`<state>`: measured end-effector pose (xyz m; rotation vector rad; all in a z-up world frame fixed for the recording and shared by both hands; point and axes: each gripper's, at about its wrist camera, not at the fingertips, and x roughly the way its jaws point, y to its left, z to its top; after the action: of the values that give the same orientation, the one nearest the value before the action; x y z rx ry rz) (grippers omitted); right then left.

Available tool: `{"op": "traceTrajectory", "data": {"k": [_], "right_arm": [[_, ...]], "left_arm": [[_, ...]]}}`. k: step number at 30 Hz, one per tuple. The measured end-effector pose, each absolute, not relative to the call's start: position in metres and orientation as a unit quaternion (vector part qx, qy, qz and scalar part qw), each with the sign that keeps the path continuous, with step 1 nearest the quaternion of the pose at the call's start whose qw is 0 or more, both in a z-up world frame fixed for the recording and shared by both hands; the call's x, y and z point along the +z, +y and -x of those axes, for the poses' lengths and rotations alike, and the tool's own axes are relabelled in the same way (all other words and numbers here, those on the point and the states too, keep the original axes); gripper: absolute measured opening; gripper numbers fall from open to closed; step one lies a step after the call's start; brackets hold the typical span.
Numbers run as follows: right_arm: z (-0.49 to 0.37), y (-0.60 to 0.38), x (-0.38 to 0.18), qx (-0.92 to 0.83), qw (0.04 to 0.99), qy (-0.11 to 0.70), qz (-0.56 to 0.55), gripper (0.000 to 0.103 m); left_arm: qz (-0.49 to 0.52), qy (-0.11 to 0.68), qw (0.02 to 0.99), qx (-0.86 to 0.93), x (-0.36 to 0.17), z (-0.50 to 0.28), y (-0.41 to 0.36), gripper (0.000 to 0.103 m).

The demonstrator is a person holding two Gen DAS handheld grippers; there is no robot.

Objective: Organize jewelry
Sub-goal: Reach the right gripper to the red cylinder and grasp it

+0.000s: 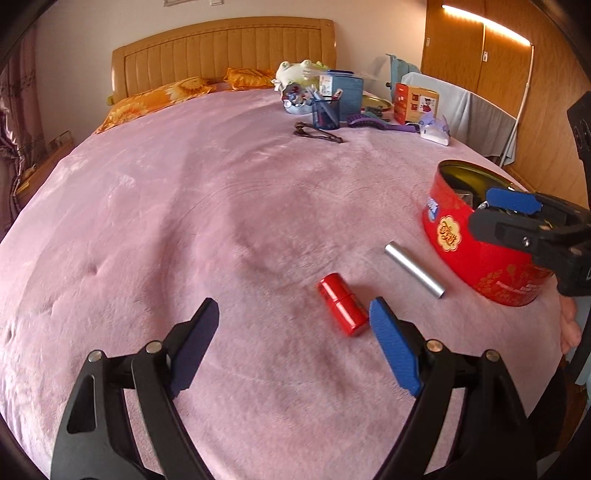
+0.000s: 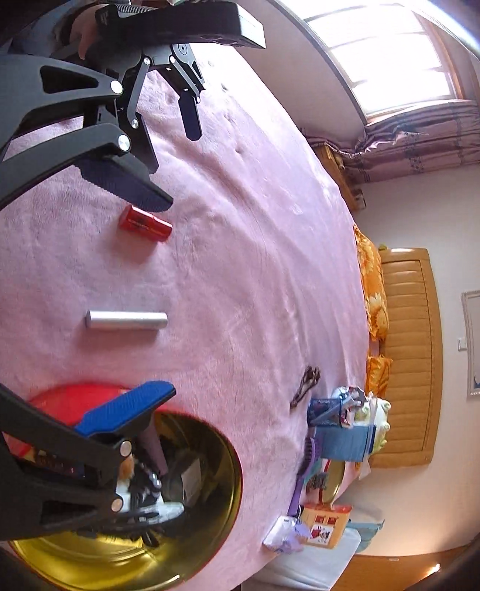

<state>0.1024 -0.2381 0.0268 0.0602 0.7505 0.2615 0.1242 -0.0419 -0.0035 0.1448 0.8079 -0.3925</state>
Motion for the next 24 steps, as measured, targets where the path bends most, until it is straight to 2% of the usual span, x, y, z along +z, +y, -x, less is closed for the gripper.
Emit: {"op": "traceTrajectory", "data": {"k": [13, 14, 15, 17, 24], "right_arm": [[-0.133, -0.145, -0.041, 0.155, 0.884, 0.442, 0.007, 0.093], [-0.134, -0.142, -0.045, 0.155, 0.881, 0.447, 0.011, 0.086], [-0.134, -0.139, -0.047, 0.159, 0.877, 0.453, 0.013, 0.054], [-0.134, -0.135, -0.051, 0.156, 0.872, 0.464, 0.029, 0.028], [-0.113, -0.157, -0.015, 0.158, 0.894, 0.420, 0.011, 0.027]], "left_arm": [[-0.019, 0.399, 0.905, -0.149, -0.019, -0.127, 0.022, 0.082], [-0.016, 0.399, 0.905, -0.148, -0.020, -0.127, 0.025, 0.082], [-0.014, 0.400, 0.905, -0.147, -0.021, -0.127, 0.027, 0.082], [-0.010, 0.400, 0.905, -0.146, -0.021, -0.127, 0.031, 0.082], [-0.012, 0.397, 0.905, -0.155, -0.013, -0.127, 0.019, 0.082]]}}
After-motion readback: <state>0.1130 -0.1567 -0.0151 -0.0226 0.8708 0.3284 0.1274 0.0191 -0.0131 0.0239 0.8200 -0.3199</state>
